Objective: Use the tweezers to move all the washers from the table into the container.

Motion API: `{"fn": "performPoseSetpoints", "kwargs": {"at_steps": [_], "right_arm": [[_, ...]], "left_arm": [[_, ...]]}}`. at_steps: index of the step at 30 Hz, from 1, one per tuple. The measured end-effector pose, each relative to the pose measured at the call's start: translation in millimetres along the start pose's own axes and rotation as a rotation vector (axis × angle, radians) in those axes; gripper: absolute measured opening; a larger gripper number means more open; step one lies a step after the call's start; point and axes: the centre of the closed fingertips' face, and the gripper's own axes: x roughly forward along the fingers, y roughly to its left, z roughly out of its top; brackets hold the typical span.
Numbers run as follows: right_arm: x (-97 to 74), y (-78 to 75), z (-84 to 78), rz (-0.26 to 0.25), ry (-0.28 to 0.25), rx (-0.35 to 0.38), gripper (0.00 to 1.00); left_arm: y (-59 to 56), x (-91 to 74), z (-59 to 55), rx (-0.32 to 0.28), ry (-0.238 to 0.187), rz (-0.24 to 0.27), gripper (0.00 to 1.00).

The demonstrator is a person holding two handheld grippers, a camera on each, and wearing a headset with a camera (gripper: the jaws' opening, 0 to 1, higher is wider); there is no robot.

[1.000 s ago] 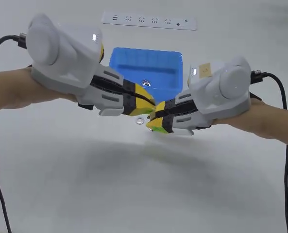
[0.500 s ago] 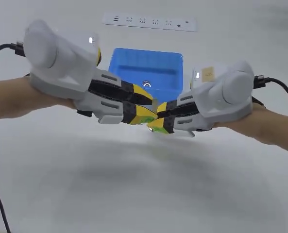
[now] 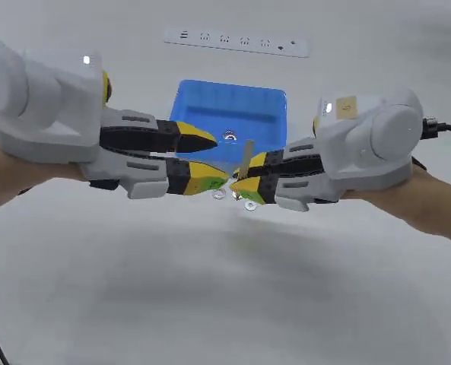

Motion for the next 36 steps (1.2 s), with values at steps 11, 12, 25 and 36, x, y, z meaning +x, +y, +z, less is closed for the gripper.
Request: {"fn": "performPoseSetpoints", "kwargs": {"at_steps": [11, 12, 25, 36], "right_arm": [[-9.6, -6.1, 42.0, 0.001, -0.055, -0.066, 0.09], [-10.0, -9.0, 45.4, -0.002, -0.059, -0.068, 0.09], [-17.5, -59.0, 66.6, -0.061, -0.06, -0.1, 0.09], [2.6, -105.2, 43.4, -0.123, -0.041, -0.017, 0.09]], "left_arm": [[-6.1, -25.0, 15.1, 0.022, -0.178, 0.145, 0.44], [-3.2, -29.0, 16.0, -0.009, -0.196, 0.161, 0.43], [7.6, -37.4, 12.5, 0.032, -0.217, 0.221, 0.73], [7.6, -44.2, -4.3, -0.002, -0.2, 0.252, 0.95]]}}
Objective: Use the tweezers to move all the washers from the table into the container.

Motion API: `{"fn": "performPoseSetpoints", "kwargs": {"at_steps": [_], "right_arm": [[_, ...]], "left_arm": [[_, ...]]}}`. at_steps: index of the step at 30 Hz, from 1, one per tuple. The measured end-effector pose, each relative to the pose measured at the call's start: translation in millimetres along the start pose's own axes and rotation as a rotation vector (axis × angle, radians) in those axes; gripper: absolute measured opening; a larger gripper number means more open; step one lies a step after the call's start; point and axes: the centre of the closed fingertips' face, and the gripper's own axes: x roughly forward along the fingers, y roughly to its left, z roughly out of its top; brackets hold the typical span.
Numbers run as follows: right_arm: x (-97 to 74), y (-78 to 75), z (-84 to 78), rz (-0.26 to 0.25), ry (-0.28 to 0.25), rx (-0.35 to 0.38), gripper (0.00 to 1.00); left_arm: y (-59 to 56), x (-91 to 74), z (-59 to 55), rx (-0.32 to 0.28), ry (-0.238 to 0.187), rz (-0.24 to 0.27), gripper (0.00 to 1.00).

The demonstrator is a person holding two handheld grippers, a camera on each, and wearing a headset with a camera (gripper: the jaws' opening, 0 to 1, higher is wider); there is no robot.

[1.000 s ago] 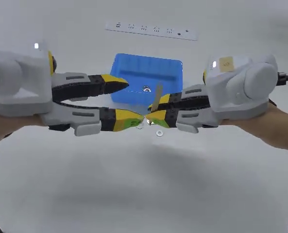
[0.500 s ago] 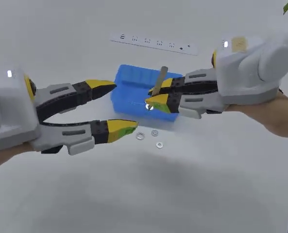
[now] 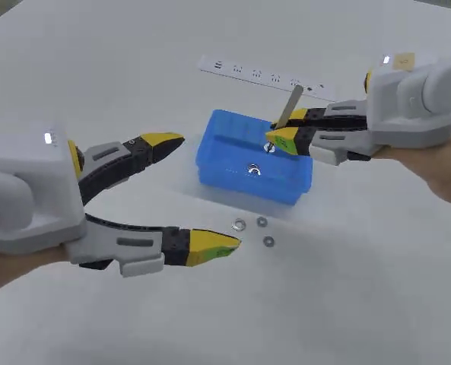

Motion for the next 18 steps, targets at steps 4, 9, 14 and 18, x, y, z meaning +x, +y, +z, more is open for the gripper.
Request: {"fn": "performPoseSetpoints", "kwargs": {"at_steps": [4, 9, 14, 18], "right_arm": [[13.3, -8.9, -13.6, -0.011, 0.016, 0.052, 0.09], [25.1, -13.3, -23.9, -0.014, 0.027, 0.097, 0.09], [32.0, -9.6, -30.4, 0.002, 0.045, 0.095, 0.09], [36.3, -5.4, -37.6, 0.015, 0.065, 0.089, 0.09]], "left_arm": [[0.1, -3.6, -6.4, 0.022, 0.033, -0.003, 0.99], [2.3, -4.4, -7.1, 0.01, 0.03, 0.006, 0.99], [2.4, -3.4, -8.6, 0.012, 0.033, 0.01, 1.0], [8.8, -5.2, -14.5, -0.022, 0.036, 0.036, 1.0]]}}
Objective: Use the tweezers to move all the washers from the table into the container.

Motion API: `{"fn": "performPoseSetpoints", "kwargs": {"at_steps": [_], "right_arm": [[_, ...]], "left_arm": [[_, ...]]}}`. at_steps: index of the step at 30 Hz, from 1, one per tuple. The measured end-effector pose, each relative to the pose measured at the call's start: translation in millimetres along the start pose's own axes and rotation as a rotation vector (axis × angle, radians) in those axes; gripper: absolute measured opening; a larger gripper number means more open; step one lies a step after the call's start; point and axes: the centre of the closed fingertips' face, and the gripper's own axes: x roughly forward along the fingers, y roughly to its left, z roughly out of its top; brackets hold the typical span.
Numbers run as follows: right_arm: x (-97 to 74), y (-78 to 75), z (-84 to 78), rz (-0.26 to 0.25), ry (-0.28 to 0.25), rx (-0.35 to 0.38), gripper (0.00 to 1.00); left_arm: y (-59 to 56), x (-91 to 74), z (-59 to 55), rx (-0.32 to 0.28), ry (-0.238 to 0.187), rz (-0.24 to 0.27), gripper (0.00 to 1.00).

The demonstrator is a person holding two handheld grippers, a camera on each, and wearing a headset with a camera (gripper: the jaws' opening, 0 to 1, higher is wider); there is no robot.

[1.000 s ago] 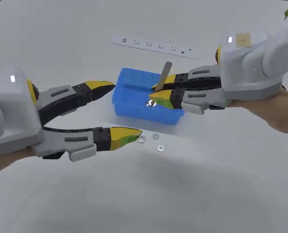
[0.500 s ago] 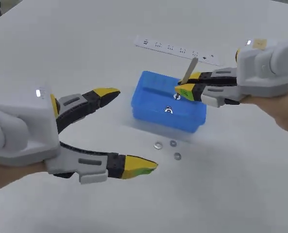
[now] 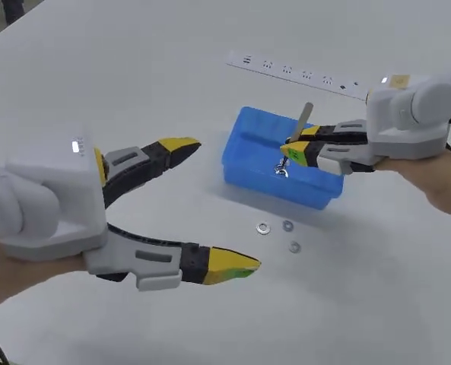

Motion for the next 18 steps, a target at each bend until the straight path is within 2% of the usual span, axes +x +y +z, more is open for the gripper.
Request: {"fn": "performPoseSetpoints", "kwargs": {"at_steps": [7, 10, 15, 18], "right_arm": [[-0.3, -2.6, -4.3, -0.004, 0.006, 0.045, 0.1], [-1.0, -2.8, -5.4, -0.007, 0.01, 0.055, 0.1], [-2.3, -2.0, -4.6, -0.01, 0.009, 0.053, 0.1], [-2.9, -2.4, -4.2, -0.013, 0.008, 0.062, 0.1]], "left_arm": [[0.0, -4.0, -0.7, -0.008, 0.01, 0.002, 1.0], [0.8, -4.9, -2.7, -0.003, 0.022, 0.005, 0.99], [0.8, -5.7, -0.9, -0.003, 0.019, 0.009, 0.99], [-2.0, -5.4, -0.6, -0.011, 0.023, -0.006, 0.99]]}}
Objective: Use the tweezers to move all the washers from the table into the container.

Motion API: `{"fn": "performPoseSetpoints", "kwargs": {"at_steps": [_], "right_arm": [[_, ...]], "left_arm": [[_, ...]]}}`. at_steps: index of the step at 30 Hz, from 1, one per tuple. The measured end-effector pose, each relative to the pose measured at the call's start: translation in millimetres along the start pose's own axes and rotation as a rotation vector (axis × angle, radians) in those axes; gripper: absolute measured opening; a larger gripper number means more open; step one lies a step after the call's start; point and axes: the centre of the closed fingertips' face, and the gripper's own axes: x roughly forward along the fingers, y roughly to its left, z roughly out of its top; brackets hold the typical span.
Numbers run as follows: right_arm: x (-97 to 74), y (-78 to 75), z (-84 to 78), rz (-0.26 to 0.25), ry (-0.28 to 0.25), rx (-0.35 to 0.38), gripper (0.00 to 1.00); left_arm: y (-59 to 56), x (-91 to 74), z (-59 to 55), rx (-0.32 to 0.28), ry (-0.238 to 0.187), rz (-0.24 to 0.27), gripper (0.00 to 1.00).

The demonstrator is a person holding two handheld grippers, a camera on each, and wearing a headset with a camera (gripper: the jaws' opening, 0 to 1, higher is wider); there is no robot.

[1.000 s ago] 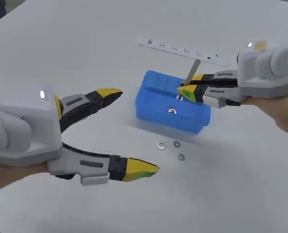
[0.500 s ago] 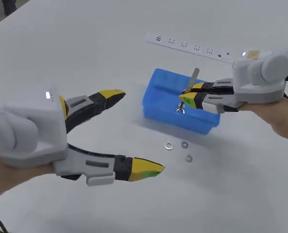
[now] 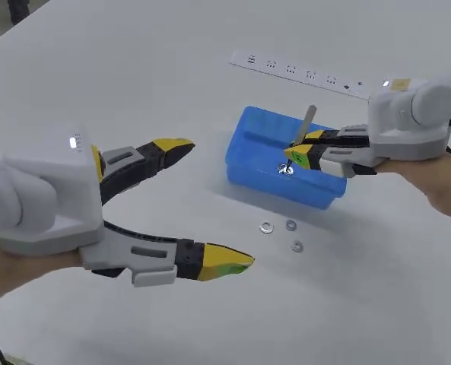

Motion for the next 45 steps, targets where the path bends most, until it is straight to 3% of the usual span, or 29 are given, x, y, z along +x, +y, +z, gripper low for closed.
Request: {"fn": "performPoseSetpoints", "kwargs": {"at_steps": [6, 9, 12, 17, 22, 25, 28, 29, 32, 34, 36, 41, 45], "right_arm": [[-2.8, -1.0, 1.6, -0.01, 0.002, -0.028, 0.09], [-5.1, -1.6, 2.6, -0.016, 0.005, -0.047, 0.08], [-8.0, -0.6, 4.3, -0.013, 0.006, -0.061, 0.08], [-12.7, 1.7, 8.5, -0.013, 0.001, -0.087, 0.08], [-17.6, 5.3, 13.0, -0.009, -0.004, -0.114, 0.08], [-20.3, 8.7, 14.6, -0.002, -0.002, -0.138, 0.08], [-21.6, 11.9, 17.5, 0.001, -0.005, -0.159, 0.08], [-21.9, 13.2, 18.1, 0.005, -0.006, -0.158, 0.08], [-21.7, 16.9, 18.2, 0.016, -0.003, -0.173, 0.08], [-21.3, 18.2, 17.5, 0.022, 0.0, -0.176, 0.08], [-20.8, 18.9, 16.8, 0.024, 0.003, -0.179, 0.08], [-19.9, 19.3, 18.7, 0.027, -0.005, -0.174, 0.08], [-19.9, 19.1, 18.6, 0.029, -0.006, -0.174, 0.08]], "left_arm": [[1.5, 2.5, 1.4, 0.014, 0.006, -0.004, 0.99], [7.5, 7.3, 1.5, -0.003, 0.011, -0.009, 0.99], [23.7, 17.5, 0.5, -0.021, 0.03, 0.0, 0.99], [42.6, 37.6, 25.0, -0.048, -0.026, 0.003, 0.96], [53.5, 67.9, 45.6, -0.013, -0.048, -0.026, 0.9], [54.6, 86.8, 55.2, 0.002, -0.052, -0.061, 0.8], [51.6, 100.0, 59.5, 0.04, -0.043, -0.109, 0.47], [51.0, 105.4, 59.7, 0.05, -0.029, -0.121, 0.42], [50.6, 115.7, 63.7, 0.064, -0.022, -0.14, 0.41], [46.3, 120.7, 67.0, 0.073, -0.013, -0.165, 0.34], [48.6, 121.5, 65.3, 0.085, 0.001, -0.181, 0.24], [45.0, 121.9, 64.7, 0.104, 0.019, -0.211, 0.23], [43.2, 120.4, 62.1, 0.107, 0.033, -0.238, 0.14]]}}
